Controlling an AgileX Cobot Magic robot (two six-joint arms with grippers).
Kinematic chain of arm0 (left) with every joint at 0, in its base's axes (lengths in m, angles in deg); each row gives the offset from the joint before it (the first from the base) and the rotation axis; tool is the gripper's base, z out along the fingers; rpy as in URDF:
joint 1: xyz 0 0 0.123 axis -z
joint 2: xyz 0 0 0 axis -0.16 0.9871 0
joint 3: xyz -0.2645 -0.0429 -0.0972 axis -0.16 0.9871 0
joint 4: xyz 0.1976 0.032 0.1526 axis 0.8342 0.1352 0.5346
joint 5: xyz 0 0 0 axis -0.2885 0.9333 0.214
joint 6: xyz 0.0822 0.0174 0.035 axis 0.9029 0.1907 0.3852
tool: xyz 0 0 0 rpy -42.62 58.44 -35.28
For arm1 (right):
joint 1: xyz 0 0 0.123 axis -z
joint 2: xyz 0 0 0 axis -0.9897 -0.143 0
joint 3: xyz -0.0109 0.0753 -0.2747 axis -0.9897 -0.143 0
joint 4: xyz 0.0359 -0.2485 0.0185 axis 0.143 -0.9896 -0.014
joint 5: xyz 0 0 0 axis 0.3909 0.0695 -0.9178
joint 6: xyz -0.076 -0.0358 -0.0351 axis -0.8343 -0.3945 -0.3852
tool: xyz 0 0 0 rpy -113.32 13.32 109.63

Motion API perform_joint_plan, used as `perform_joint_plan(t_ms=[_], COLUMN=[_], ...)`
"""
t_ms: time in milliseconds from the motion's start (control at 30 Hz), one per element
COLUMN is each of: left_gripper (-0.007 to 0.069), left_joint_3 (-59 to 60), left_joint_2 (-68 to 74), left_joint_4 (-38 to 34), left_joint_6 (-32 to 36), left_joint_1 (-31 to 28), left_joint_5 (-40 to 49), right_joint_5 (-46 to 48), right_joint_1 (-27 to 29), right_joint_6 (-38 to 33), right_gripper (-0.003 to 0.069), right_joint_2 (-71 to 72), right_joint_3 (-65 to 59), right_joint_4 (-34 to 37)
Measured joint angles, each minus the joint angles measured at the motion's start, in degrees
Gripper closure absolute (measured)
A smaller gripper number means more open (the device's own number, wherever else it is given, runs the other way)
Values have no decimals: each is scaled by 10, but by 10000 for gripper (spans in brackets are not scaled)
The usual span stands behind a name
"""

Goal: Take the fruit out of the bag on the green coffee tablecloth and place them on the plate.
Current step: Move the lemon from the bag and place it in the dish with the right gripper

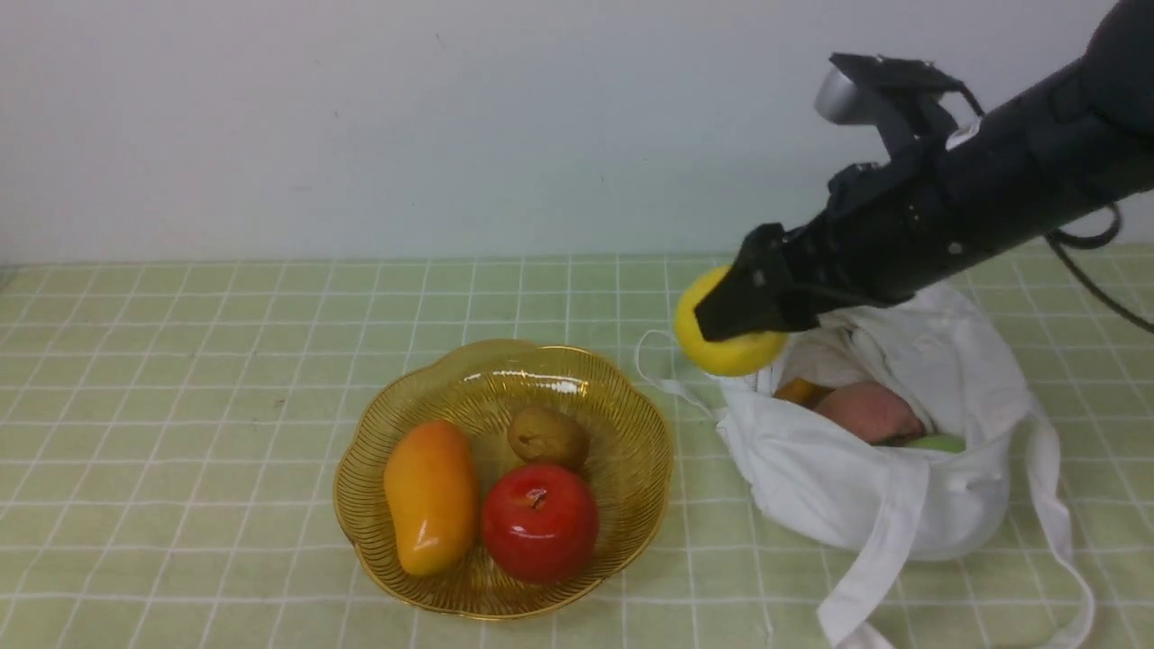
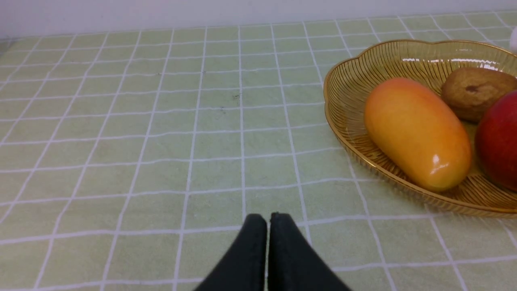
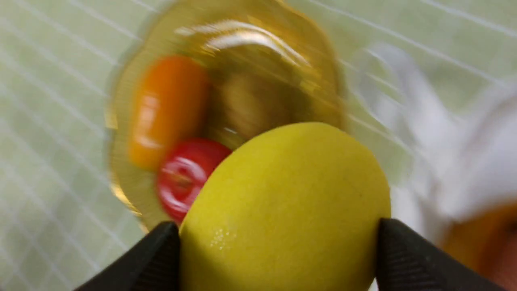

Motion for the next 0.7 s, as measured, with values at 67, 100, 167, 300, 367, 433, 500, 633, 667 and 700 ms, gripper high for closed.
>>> perform_joint_plan(t_ms=[67,100,167,300,367,433,500,633,667,700], left_gripper=[632,632,632,632,632,632,632,632,632,632], left_joint_3=[0,0,0,0,0,0,0,0,0,0], left_joint_2=[0,0,0,0,0,0,0,0,0,0], left_joint_4=[0,0,0,0,0,0,0,0,0,0], left_joint_6=[0,0,0,0,0,0,0,0,0,0], left_joint_1=[0,0,0,0,0,0,0,0,0,0], left_joint_5=[0,0,0,0,0,0,0,0,0,0], right_joint_5=[-28,-35,-79,-137,-150,-157,-157,-159,-159,-159], right_joint_1=[-26,-29,-56,-69,-69,-69,-69,-69,-69,-69], right_joint_6=[-55,-58,-83,-87,-87,-87,-86,-84,-82,-80], right_gripper=[101,101,101,101,101,101,101,101,101,101], right_joint_2=[-20,-23,-52,-104,-128,-146,-165,-185,-190,-193], right_joint_3=[1,1,1,1,1,1,1,1,1,1], right_joint_4=[41,45,57,58,58,56,51,42,37,33])
